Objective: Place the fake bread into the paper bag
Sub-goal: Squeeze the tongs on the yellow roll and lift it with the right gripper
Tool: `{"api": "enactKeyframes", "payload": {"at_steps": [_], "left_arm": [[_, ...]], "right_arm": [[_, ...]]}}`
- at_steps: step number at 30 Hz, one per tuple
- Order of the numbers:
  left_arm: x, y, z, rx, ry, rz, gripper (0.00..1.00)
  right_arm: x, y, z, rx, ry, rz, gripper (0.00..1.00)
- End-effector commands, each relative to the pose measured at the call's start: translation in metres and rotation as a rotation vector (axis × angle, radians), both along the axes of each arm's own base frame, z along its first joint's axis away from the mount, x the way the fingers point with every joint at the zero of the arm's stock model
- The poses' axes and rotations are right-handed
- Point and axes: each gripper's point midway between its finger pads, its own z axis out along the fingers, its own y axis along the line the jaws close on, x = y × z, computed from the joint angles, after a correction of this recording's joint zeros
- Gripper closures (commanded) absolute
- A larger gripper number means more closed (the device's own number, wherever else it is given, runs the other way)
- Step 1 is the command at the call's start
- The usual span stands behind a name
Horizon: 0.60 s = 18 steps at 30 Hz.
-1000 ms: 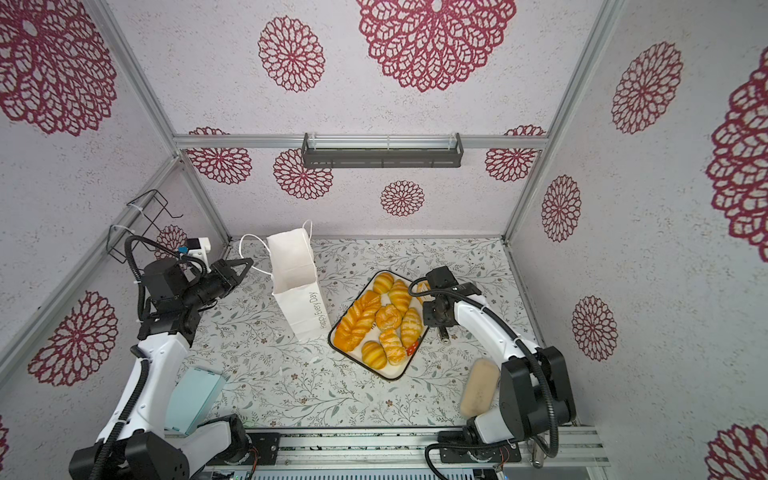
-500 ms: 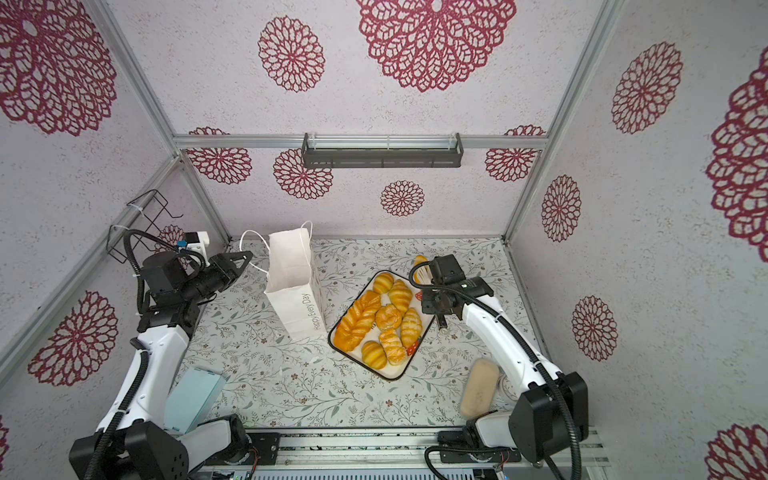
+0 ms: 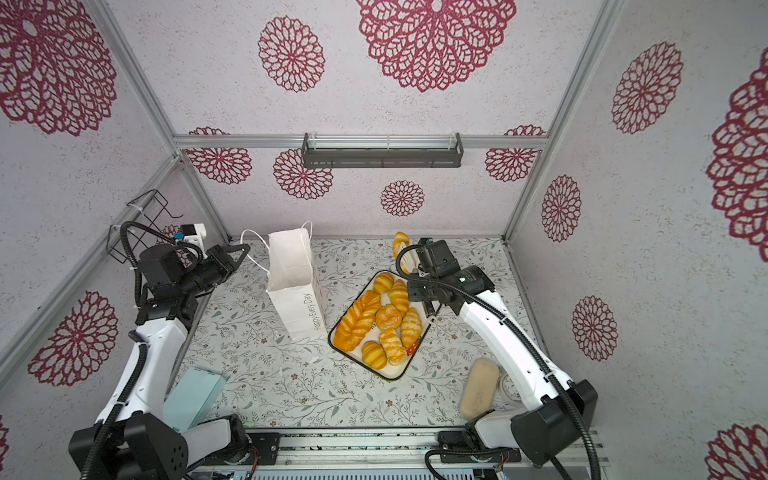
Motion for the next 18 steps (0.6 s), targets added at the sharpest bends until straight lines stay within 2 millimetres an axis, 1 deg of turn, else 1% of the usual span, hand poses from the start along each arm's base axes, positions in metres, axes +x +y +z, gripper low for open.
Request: {"api": "enactKeyframes", "payload": {"at_steps": [1,4,7,10,15,18], "left_arm": [[0.002,0.003,0.004,-0.014,-0.02,0.012,1.0],[0.0,0.003,-0.001,-0.021,-0.007,0.026,1.0],[-0.007,0.004,-0.002,-0.011,-0.006,0.045,1.0],[-0.012,0.003,-0.009,-0.017,0.014,0.055,1.0],[-0.018,0.001,-0.022,-0.036,0.042,0.063,1.0],[-0.022,0.002,-0.022,-0.036,0.042,0.071,1.0]], "right_arm": [[0.0,0.011,0.038,0.051,-0.089,0.007,0.81],[-0.001,0.025,0.052,0.069,-0.114,0.039,0.81],[-0.002,0.04,0.066,0.086,-0.139,0.077,0.81],[-0.005,0.057,0.079,0.096,-0.158,0.12,0.81],[-0.01,0.082,0.096,0.105,-0.188,0.182,0.81],[-0.013,0.094,0.107,0.11,-0.211,0.212,0.81]]}}
